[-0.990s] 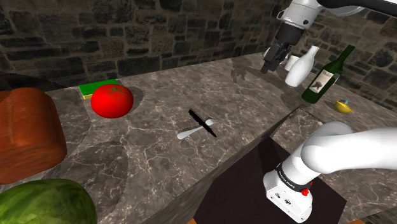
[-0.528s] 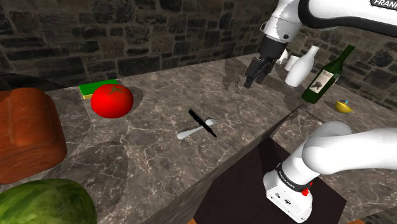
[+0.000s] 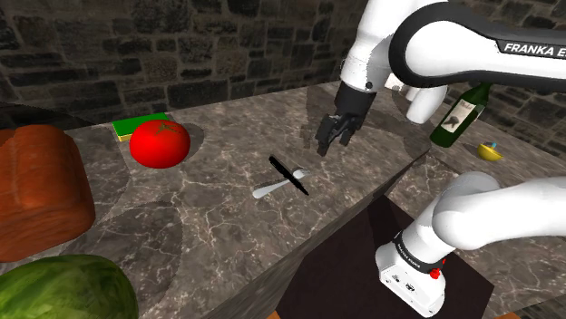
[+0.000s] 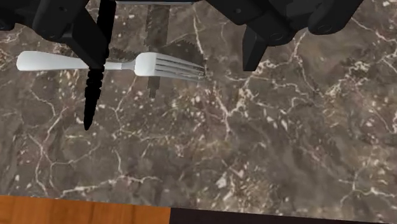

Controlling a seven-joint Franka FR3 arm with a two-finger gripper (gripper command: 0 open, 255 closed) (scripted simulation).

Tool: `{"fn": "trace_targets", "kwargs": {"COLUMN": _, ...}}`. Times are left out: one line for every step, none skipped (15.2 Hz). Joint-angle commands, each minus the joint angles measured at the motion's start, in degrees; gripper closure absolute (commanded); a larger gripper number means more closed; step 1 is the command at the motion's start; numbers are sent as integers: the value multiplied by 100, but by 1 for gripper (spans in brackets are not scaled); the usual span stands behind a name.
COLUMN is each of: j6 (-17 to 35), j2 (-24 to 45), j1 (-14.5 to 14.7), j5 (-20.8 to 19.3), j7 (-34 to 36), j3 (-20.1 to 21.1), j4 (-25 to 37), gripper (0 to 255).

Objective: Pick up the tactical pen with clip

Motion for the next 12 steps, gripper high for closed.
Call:
{"fn": "trace_targets", "kwargs": {"j6": 196, "j2": 212, "j1": 32, "j5": 97, "j7": 296, "j3": 304, "j4": 31, "gripper": 0}}
{"fn": "trace_targets", "kwargs": {"j6": 299, "j2": 325, "j1": 45, "j5": 144, "j7": 447, "j3": 466, "j4": 50, "gripper": 0}}
{"fn": "trace_targets", "kwargs": {"j6": 405, "j2": 449, "j1": 55, "j5": 182, "j7": 601, "j3": 627, "j4": 75, "gripper": 0}}
{"fn": "trace_targets", "kwargs": {"j6": 511, "j2": 582, "j1": 60, "j5": 212, "j7": 758, "j3": 790, "j4": 109, "gripper": 0}}
{"fn": "trace_targets", "kwargs": {"j6": 618, "j2": 723, "j1": 58, "j5": 234, "j7": 916, "j3": 956, "j4": 149, "gripper": 0}}
{"fn": "trace_targets", "kwargs": {"j6": 726, "j2": 874, "j1": 50, "j5": 247, "j7": 1077, "j3": 1124, "j4": 198, "gripper": 0}}
{"fn": "trace_targets", "kwargs": {"j6": 835, "j2": 1034, "j1": 36, "j5": 249, "j7": 1243, "j3": 1294, "j4": 253, "gripper": 0}}
{"fn": "trace_targets", "kwargs": {"j6": 866, "j2": 1081, "j1": 32, "j5": 247, "j7": 1290, "j3": 1341, "j4": 270, "gripper": 0}}
{"fn": "trace_targets", "kwargs": {"j6": 948, "j2": 1102, "j1": 34, "j5": 257, "j7": 1288, "j3": 1363, "j4": 209, "gripper": 0}}
{"fn": "trace_targets", "kwargs": {"j6": 1030, "j2": 1124, "j1": 35, "j5": 268, "j7": 1286, "j3": 1387, "j4": 148, "gripper": 0}}
{"fn": "trace_targets", "kwargs": {"j6": 1112, "j2": 1148, "j1": 36, "j5": 278, "j7": 1284, "j3": 1411, "j4": 90, "gripper": 0}}
{"fn": "trace_targets", "kwargs": {"j6": 1196, "j2": 1173, "j1": 36, "j5": 288, "j7": 1283, "j3": 1435, "j4": 32, "gripper": 0}}
